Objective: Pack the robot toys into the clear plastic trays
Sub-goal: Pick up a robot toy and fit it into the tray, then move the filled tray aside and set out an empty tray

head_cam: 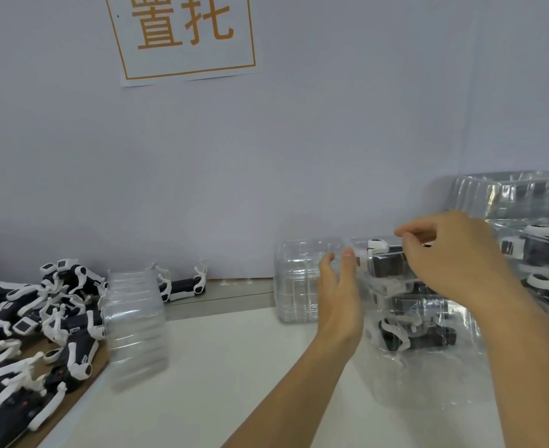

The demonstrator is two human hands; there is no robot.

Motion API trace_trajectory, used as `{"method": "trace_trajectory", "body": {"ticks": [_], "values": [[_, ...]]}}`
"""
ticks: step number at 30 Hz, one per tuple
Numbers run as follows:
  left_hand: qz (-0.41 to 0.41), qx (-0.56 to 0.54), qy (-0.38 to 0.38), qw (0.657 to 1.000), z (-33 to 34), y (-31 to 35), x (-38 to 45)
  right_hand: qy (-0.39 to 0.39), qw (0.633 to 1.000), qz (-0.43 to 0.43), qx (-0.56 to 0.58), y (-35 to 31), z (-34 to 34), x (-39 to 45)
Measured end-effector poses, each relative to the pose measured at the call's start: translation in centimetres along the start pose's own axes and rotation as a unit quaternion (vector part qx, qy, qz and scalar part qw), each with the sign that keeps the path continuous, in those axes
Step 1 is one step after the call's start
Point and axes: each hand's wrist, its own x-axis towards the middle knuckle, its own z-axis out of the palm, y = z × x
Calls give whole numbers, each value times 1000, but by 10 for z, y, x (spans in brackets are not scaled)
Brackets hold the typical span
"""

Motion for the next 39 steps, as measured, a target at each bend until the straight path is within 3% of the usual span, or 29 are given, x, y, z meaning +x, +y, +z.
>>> {"method": "trace_trajectory", "body": {"ticks": [3,5,8,11,12,13,14,16,18,19,24,28,33,39], "values": [[44,117,101,987,-22,-5,9,39,998,-42,36,-8,3,-2],[75,268,130,952,-49,-2,18,66,992,-73,83,-20,8,-4],[119,483,179,849,-108,18,31,78,981,-116,134,-41,20,-9],[121,608,338,708,-184,47,31,50,975,-141,162,-59,35,-14],[80,609,383,690,-211,53,28,35,974,-145,171,-63,40,-15],[13,589,414,694,-236,56,26,17,972,-148,181,-67,44,-17],[-66,545,425,720,-256,57,22,1,970,-151,192,-72,49,-19],[-173,399,408,802,-278,51,12,-26,966,-153,206,-80,59,-24],[-161,244,389,874,-279,40,-2,-54,965,-151,207,-85,70,-29],[-148,199,390,887,-275,34,-9,-73,965,-146,204,-86,76,-32],[-33,96,373,922,-239,21,-19,-215,961,-112,131,-82,106,-44],[38,13,267,963,-198,41,-21,-263,958,-72,91,-77,117,-44],[111,53,92,988,-169,51,-30,-245,923,49,292,-82,113,-41],[141,55,49,987,-167,51,-35,-183,923,59,335,-83,105,-36]]}}
